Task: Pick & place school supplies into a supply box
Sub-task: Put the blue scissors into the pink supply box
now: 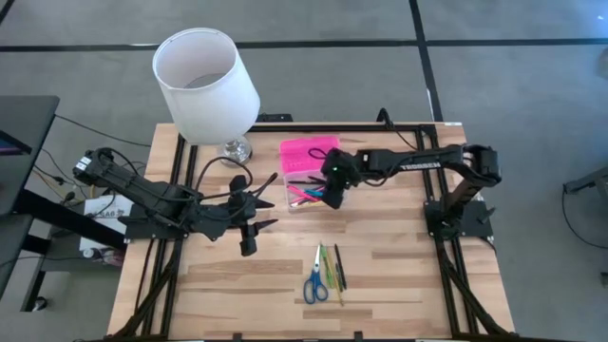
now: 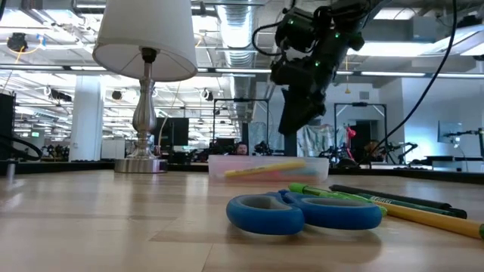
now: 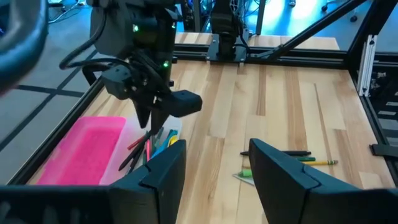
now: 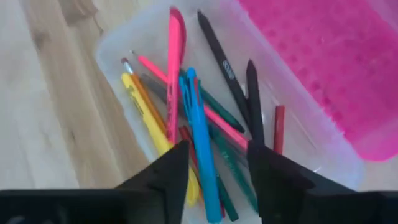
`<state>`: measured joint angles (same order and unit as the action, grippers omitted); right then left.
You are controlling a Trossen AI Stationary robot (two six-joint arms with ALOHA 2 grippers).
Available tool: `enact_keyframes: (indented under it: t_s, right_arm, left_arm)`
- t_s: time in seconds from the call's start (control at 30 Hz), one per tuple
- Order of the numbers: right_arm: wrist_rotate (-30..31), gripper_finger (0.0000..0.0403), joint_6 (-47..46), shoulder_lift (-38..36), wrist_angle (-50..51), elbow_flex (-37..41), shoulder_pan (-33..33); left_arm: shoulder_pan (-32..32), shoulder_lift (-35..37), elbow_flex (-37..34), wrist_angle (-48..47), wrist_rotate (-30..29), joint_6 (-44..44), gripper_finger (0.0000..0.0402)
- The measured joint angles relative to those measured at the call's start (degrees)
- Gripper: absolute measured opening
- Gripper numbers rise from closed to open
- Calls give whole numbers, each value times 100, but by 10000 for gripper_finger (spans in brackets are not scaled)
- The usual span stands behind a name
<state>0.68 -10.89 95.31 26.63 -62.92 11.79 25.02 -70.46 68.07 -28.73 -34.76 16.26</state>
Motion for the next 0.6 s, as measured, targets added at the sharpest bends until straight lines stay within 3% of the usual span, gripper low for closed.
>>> enact_keyframes:
  t_s: [0.23, 0.37, 0.6]
  right_arm:
    - [205, 193, -259, -514, 33, 0, -574]
    - [322, 185, -498, -892, 145, -2, -1056]
    - [1055, 161, -1180, -1440, 637, -2, -2187]
  left_arm:
    - [-24, -48, 1, 146, 743, 407, 171]
    - [-57, -289, 4, 262, 1160, 451, 171]
    - [-57, -1244, 2, 833, 1889, 213, 171]
